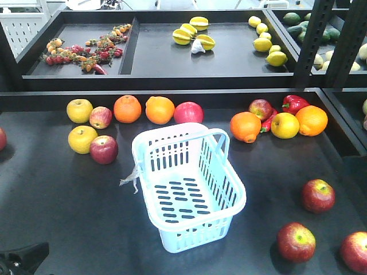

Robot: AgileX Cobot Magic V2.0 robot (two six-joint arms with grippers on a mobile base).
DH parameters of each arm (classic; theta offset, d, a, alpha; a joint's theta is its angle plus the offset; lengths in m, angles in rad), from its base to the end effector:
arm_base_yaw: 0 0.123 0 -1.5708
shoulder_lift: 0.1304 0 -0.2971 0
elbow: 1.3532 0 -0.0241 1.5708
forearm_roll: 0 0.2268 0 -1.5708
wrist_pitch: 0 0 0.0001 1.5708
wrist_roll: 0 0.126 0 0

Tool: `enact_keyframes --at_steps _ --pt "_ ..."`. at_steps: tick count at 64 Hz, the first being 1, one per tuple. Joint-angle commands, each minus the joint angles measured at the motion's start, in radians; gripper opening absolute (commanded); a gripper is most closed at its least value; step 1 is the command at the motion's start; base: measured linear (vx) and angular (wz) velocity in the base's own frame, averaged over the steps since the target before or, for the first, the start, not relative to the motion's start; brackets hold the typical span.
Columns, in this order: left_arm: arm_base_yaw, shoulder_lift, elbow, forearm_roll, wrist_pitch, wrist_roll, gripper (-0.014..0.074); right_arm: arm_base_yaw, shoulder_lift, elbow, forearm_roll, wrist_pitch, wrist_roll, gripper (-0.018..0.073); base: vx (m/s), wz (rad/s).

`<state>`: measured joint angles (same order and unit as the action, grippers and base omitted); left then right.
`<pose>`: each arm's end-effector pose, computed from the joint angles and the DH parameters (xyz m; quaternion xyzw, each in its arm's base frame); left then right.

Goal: Pick three apples into basket with both arms
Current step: 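Move the right gripper down onto the red apple nearest the robot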

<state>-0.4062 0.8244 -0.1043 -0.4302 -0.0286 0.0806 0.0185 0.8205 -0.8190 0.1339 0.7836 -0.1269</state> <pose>0.1190 -0.0496 0.1788 0.0224 0.8858 -0.1661 0.4328 0.1475 0.0146 0.3280 -0.0428 0.9035 0.0399 0.4246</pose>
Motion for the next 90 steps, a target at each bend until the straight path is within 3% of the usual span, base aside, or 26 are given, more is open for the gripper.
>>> enact_keyframes --at_steps 1,8,16,40,90 --pt "-0.001 -0.005 -0.021 -0.007 -0.056 -0.008 -0.0008 -0.008 0.076 -0.035 0.087 -0.05 -0.08 0.0685 0.0 0.0" --pt "-0.001 -0.005 -0.021 -0.007 -0.056 -0.008 -0.0008 -0.008 0.204 -0.035 0.165 -0.05 -0.139 0.0671 0.0 0.0" --pt "-0.001 -0.005 -0.021 -0.007 -0.056 -0.008 -0.0008 -0.008 0.351 -0.035 0.184 -0.057 -0.198 0.0666 0.0 0.0" --pt "-0.001 -0.005 -0.021 -0.007 -0.056 -0.008 -0.0008 -0.008 0.703 -0.035 0.18 -0.151 -0.174 0.0652 0.0 0.0" --pt "-0.001 -0.005 -0.021 -0.007 -0.038 -0.008 -0.0008 -0.008 1.01 -0.035 0.18 -0.26 -0.152 0.0632 0.0 0.0"
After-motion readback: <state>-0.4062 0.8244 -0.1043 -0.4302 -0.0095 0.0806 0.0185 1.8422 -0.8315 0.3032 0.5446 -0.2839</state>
